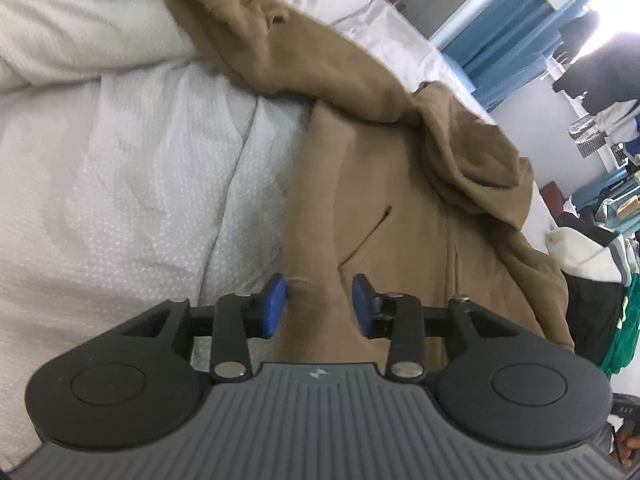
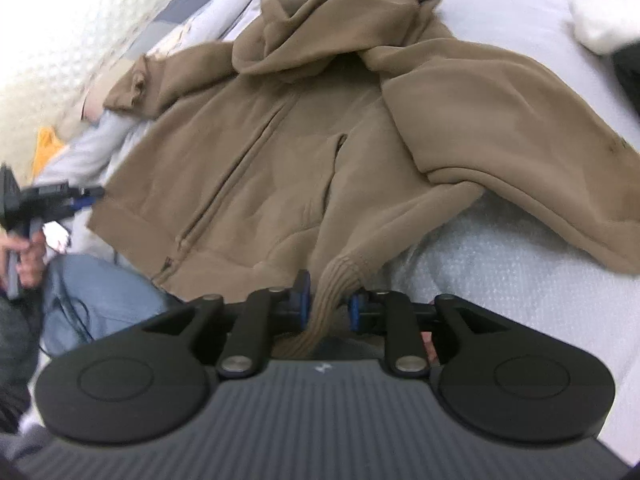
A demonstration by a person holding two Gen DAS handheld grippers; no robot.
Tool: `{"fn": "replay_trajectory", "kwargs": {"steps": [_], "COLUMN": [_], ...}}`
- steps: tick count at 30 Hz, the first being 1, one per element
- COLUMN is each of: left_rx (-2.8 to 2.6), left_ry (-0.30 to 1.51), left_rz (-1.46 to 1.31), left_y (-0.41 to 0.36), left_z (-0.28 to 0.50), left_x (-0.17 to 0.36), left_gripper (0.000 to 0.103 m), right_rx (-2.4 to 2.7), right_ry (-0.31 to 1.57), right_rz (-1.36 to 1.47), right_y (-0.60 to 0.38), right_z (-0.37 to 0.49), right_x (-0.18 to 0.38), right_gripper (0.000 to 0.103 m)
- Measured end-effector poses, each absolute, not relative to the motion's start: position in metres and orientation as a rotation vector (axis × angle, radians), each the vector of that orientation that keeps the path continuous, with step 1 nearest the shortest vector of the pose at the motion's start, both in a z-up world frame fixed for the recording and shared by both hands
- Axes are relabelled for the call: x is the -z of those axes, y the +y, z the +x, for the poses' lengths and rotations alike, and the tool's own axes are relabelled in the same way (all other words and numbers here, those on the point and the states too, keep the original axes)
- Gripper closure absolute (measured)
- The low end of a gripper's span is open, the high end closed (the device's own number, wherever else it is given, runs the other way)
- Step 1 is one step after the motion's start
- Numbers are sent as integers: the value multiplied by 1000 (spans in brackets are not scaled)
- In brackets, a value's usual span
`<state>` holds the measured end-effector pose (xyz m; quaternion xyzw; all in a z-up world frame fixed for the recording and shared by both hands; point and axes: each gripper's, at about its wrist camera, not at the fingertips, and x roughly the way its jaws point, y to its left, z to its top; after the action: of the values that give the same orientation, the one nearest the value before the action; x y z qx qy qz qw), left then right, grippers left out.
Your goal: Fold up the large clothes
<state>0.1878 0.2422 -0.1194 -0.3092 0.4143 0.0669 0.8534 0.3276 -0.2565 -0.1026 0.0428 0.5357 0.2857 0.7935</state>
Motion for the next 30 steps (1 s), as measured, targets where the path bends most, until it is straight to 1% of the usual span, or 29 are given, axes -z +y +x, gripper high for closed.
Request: {"fn": "replay_trajectory", "kwargs": {"steps": [1,2,3,5,10,12,16,21,22,24,26,30], "left_rx": [-148,-155,-156,-145,-90,-47,25,84,93,122,137,162], "left_ry": [858,840,822,787,700,674,658,654,658,677,694,729], "left_rz": [-628,-612,-601,-575,-489,-469,-424,-334,-323,-326,-305,-282], "left_y": [239,236,233,221,176,151,101,39,30,11,-4,-15], "left_z": [185,182,176,178,191,201,234,288,299,317,331,351], "left_x": [113,107,101,87,52,43,31,28,33,46,66,112], "left_gripper": [58,58,57,57,55,55,55,55,55,55,55,55], "right_rx": [-605,-593,-579,-566,-437,-378,-232,-100,-84,-62,-55,-33], "right_ry": [1154,1150,1140,1102,962,919,802,756,752,746,752,767], "right_rz": [101,104,112,141,203,215,154,220,223,238,274,337], "right_y": [-257,-258,-263,-274,-314,-332,-356,-396,-402,-412,-422,-436], "right_z": [326,324,323,325,330,333,341,355,359,366,372,384], "right_x": [98,95,89,77,49,47,55,80,86,99,114,150], "right_gripper": [75,67,62,49,35,35,35,35,35,31,19,17]}}
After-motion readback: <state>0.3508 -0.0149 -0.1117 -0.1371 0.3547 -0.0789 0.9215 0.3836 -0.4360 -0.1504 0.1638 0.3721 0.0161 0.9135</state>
